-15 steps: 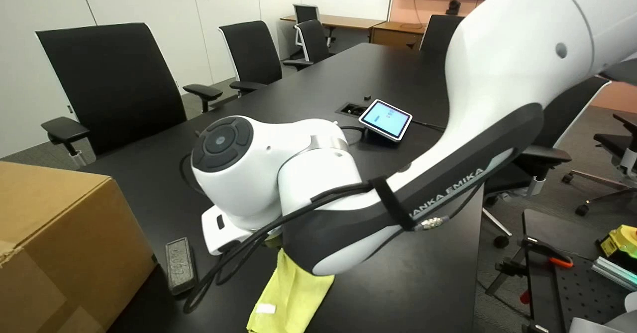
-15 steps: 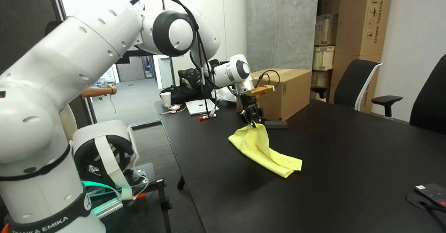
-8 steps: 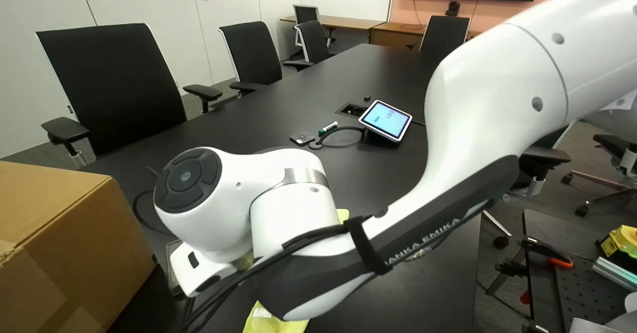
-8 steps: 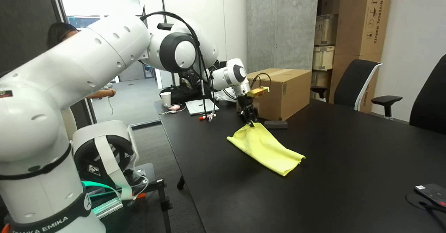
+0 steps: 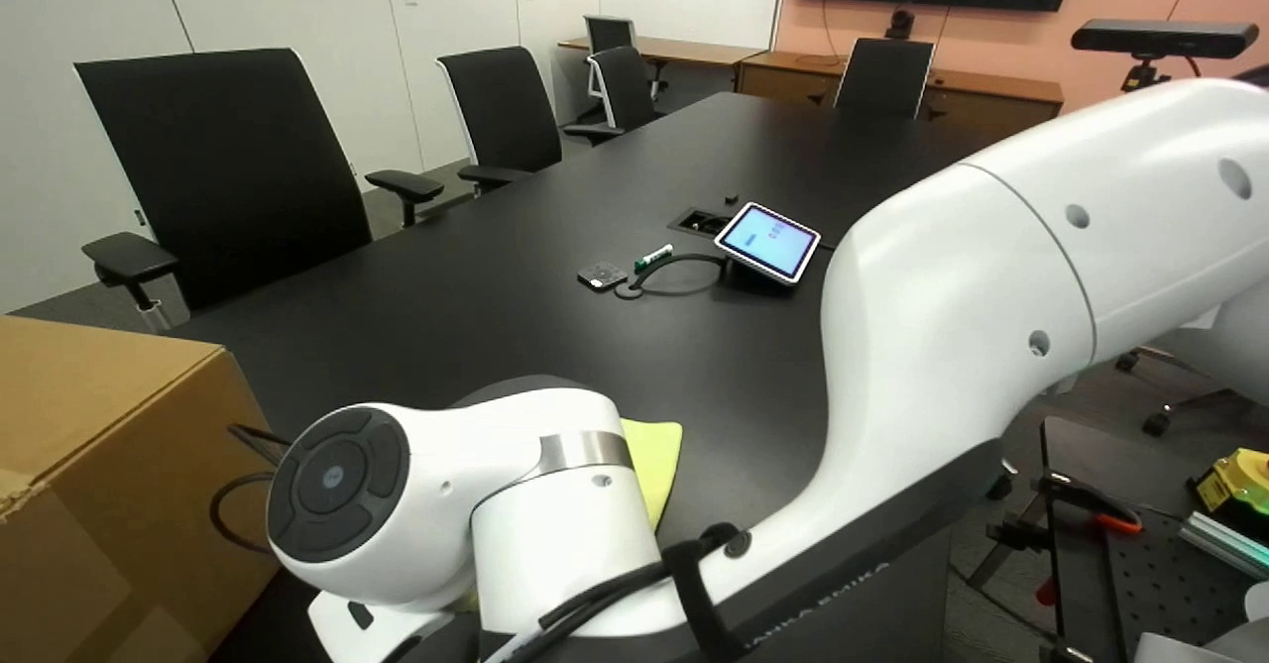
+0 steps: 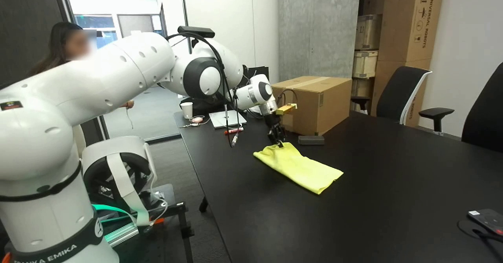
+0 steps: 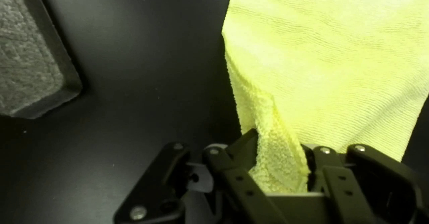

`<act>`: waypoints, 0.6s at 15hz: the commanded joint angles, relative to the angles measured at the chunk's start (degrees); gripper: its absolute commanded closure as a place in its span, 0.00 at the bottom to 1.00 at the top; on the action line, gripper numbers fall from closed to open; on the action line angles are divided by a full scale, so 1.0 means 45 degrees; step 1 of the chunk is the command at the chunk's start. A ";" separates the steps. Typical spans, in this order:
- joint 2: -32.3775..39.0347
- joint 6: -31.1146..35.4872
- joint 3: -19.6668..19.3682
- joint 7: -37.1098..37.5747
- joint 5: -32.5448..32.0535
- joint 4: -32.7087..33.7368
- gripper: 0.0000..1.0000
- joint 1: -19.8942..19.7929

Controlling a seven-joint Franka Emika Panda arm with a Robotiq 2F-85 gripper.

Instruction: Fold the towel in half

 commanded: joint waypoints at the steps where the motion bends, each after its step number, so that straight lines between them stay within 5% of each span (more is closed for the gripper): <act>1: 0.0899 -0.0520 -0.0173 0.0769 0.0365 0.2099 0.94 0.0050; 4: 0.0849 -0.0861 -0.0426 0.1987 0.1057 0.2882 0.94 -0.0079; 5: 0.0563 -0.0926 -0.0845 0.2356 0.1620 0.2813 0.65 0.0052; 9: 0.0632 -0.1979 -0.1093 0.4076 0.2620 0.3781 0.44 0.0211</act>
